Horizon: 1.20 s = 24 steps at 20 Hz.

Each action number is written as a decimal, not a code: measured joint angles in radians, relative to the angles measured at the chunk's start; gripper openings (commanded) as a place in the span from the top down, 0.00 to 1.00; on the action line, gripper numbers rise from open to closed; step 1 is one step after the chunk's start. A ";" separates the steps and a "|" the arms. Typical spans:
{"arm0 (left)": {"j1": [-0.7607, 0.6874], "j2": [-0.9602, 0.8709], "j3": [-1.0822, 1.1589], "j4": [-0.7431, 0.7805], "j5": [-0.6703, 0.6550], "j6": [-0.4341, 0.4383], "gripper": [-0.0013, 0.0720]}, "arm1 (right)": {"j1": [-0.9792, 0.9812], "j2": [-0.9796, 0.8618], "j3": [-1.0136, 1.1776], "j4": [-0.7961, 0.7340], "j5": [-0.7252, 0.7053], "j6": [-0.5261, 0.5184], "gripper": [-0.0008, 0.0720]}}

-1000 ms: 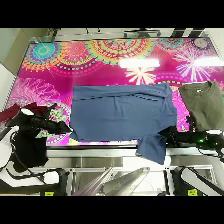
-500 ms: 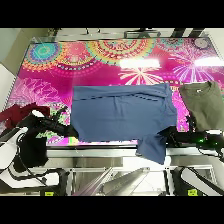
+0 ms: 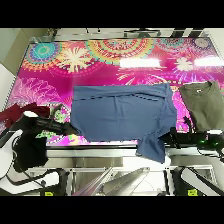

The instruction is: Fold the shirts.

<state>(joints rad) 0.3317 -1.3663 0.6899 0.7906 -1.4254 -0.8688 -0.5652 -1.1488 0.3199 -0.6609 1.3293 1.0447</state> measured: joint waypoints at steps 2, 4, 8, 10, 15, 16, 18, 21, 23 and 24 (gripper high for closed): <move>0.061 0.065 0.000 -0.066 -0.049 0.018 0.95 | -0.017 0.002 0.015 0.008 0.014 0.008 0.97; 0.125 0.126 0.000 -0.107 -0.081 0.033 0.95 | -0.037 0.002 0.045 0.036 0.035 0.013 0.97; 0.202 0.175 0.007 -0.168 -0.102 0.048 0.95 | -0.055 0.000 0.140 0.111 0.051 0.026 0.97; 0.208 0.150 0.042 -0.215 -0.109 0.052 0.95 | -0.043 -0.014 0.201 0.185 0.050 0.027 0.97; 0.143 -0.020 0.244 -0.309 -0.093 0.039 0.95 | 0.060 -0.161 0.417 0.362 -0.022 0.003 0.97; 0.124 -0.065 0.297 -0.317 -0.084 0.031 0.95 | 0.081 -0.210 0.468 0.394 -0.034 -0.002 0.97; 0.081 -0.166 0.410 -0.328 -0.059 0.014 0.95 | 0.124 -0.320 0.577 0.449 -0.074 -0.023 0.97; 0.024 -0.341 0.584 -0.333 -0.021 -0.003 0.96 | 0.175 -0.485 0.740 0.499 -0.126 -0.064 0.97; -0.002 -0.449 0.680 -0.335 0.003 -0.007 0.96 | 0.199 -0.586 0.832 0.513 -0.148 -0.108 0.96; -0.011 -0.499 0.724 -0.336 0.014 -0.010 0.96 | 0.208 -0.630 0.869 0.521 -0.155 -0.131 0.97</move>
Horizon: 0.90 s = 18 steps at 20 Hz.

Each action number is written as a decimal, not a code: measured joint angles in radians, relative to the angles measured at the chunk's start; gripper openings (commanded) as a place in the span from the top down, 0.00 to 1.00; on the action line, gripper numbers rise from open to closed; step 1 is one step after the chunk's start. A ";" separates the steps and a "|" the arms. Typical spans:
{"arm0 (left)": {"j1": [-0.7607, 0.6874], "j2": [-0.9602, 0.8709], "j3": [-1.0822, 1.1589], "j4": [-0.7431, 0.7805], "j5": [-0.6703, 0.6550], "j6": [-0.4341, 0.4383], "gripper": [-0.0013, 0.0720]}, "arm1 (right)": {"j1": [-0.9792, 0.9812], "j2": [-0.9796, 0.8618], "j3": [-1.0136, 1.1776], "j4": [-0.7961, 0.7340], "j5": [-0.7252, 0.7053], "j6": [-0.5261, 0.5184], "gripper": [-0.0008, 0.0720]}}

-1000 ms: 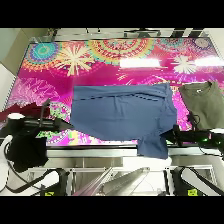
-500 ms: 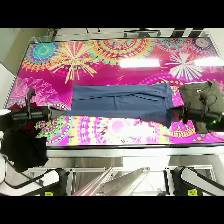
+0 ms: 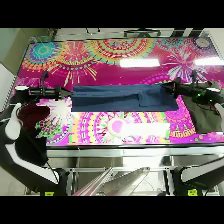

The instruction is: Fold the shirts.

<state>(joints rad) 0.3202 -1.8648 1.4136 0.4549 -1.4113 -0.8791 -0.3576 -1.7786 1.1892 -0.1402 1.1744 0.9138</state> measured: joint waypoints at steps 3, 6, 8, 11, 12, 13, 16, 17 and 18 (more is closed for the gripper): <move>-0.024 -0.135 0.128 -0.001 0.015 -0.002 0.97 | 0.013 -0.109 0.071 0.007 -0.017 -0.065 0.96; -0.045 -0.238 0.240 -0.001 0.018 -0.009 0.97 | 0.017 -0.171 0.097 0.010 -0.024 -0.137 0.72; -0.051 -0.285 0.303 0.010 0.007 -0.027 0.89 | 0.012 -0.188 0.108 0.006 -0.021 -0.169 0.63; -0.038 -0.320 0.410 0.116 -0.056 -0.104 0.85 | -0.035 -0.188 0.157 -0.060 0.025 -0.182 0.30; -0.029 -0.323 0.452 0.162 -0.091 -0.142 0.85 | -0.055 -0.179 0.182 -0.107 0.043 -0.168 0.27; -0.017 -0.322 0.496 0.204 -0.125 -0.177 0.85 | -0.075 -0.168 0.210 -0.159 0.060 -0.145 0.24; 0.022 -0.283 0.618 0.290 -0.193 -0.262 0.67 | -0.116 -0.130 0.289 -0.346 0.091 -0.070 0.09; 0.033 -0.256 0.633 0.303 -0.198 -0.278 0.67 | -0.121 -0.123 0.304 -0.402 0.099 -0.046 0.09; 0.043 -0.224 0.630 0.319 -0.193 -0.293 0.69 | -0.122 -0.120 0.316 -0.459 0.103 -0.019 0.09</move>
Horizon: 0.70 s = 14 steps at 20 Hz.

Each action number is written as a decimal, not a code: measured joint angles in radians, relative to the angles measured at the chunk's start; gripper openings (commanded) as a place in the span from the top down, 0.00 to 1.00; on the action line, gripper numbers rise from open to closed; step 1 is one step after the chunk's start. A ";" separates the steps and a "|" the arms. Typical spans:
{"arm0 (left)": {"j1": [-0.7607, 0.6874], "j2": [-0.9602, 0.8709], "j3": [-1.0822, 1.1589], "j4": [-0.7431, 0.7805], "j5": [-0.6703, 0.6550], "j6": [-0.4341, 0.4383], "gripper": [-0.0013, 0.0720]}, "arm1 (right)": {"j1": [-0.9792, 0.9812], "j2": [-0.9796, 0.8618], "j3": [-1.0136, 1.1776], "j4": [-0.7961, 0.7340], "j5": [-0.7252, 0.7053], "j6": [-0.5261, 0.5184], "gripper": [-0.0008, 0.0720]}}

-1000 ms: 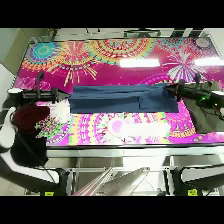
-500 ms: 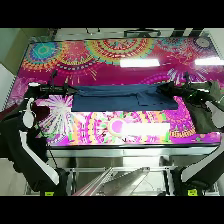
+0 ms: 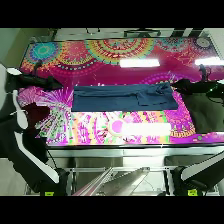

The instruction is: Fold the shirts.

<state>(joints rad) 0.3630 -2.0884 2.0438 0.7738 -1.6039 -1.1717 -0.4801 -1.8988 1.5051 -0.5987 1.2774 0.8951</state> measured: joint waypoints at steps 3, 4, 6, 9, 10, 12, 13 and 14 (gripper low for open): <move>0.013 0.102 -0.063 0.018 0.032 -0.023 0.98 | 0.005 -0.008 0.018 -0.113 0.015 0.058 0.09; 0.011 0.134 -0.088 0.024 0.045 -0.026 0.98 | 0.011 -0.016 0.021 -0.137 0.021 0.069 0.09; -0.002 0.183 -0.128 0.031 0.069 -0.030 0.98 | 0.027 -0.033 0.024 -0.163 0.024 0.082 0.09; -0.046 0.234 -0.169 0.033 0.100 -0.032 0.98 | 0.054 -0.063 0.029 -0.145 0.036 0.091 0.10; -0.069 0.243 -0.177 0.035 0.109 -0.032 0.98 | 0.067 -0.076 0.029 -0.138 0.041 0.092 0.10; -0.124 0.253 -0.186 0.035 0.122 -0.032 0.98 | 0.091 -0.100 0.030 -0.109 0.049 0.088 0.33; -0.158 0.254 -0.189 0.035 0.132 -0.032 0.98 | 0.105 -0.111 0.030 -0.107 0.049 0.084 0.70; -0.197 0.254 -0.191 0.036 0.142 -0.032 0.98 | 0.118 -0.121 0.028 -0.109 0.050 0.084 0.93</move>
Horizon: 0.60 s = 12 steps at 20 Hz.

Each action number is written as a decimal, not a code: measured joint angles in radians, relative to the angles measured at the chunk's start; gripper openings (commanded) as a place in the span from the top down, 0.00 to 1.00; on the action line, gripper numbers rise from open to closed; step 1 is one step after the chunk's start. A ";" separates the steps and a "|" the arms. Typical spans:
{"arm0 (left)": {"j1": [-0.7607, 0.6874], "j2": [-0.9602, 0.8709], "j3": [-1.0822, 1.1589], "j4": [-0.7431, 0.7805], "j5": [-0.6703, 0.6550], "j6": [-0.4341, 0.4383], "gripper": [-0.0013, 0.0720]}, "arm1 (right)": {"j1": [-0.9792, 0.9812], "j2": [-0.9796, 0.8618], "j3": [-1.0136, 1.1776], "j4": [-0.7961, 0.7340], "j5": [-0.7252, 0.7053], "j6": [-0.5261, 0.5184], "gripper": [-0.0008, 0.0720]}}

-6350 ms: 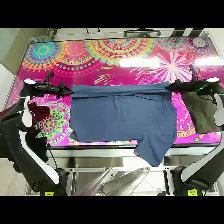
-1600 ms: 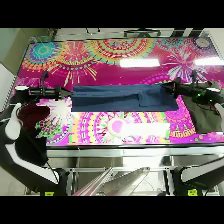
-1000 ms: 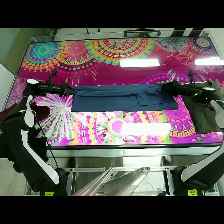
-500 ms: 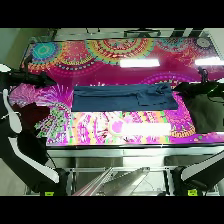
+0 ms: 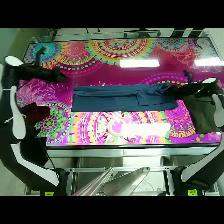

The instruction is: Fold the shirts.

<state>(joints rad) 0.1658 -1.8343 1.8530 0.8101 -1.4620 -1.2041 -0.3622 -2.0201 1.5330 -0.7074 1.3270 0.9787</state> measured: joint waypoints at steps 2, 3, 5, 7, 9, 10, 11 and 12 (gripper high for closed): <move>-0.093 -0.014 -0.002 0.001 0.031 0.000 0.98 | 0.019 -0.008 0.002 -0.001 0.000 -0.003 0.97; -0.148 -0.029 -0.003 0.002 0.058 -0.011 0.98 | 0.026 -0.010 0.005 0.011 0.004 -0.003 0.97; -0.253 -0.071 -0.003 0.004 0.127 -0.040 0.98 | 0.034 -0.005 0.013 0.012 0.006 -0.002 0.97; -0.360 -0.137 0.010 0.008 0.200 -0.064 0.98 | 0.038 0.018 0.025 0.018 0.025 0.010 0.97; -0.447 -0.214 0.052 0.010 0.246 -0.100 0.98 | 0.040 0.059 0.043 0.067 0.068 0.018 0.97; -0.481 -0.253 0.082 0.010 0.263 -0.122 0.98 | 0.040 0.079 0.051 0.087 0.093 0.024 0.97; -0.512 -0.293 0.114 0.010 0.276 -0.144 0.98 | 0.041 0.100 0.058 0.116 0.113 0.024 0.97; -0.539 -0.331 0.147 0.010 0.288 -0.168 0.98 | 0.041 0.124 0.063 0.153 0.134 0.025 0.97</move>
<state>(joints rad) -0.3733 -2.1651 2.0003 0.8204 -1.1740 -1.3724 -0.3210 -1.8965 1.5963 -0.5545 1.4612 1.0035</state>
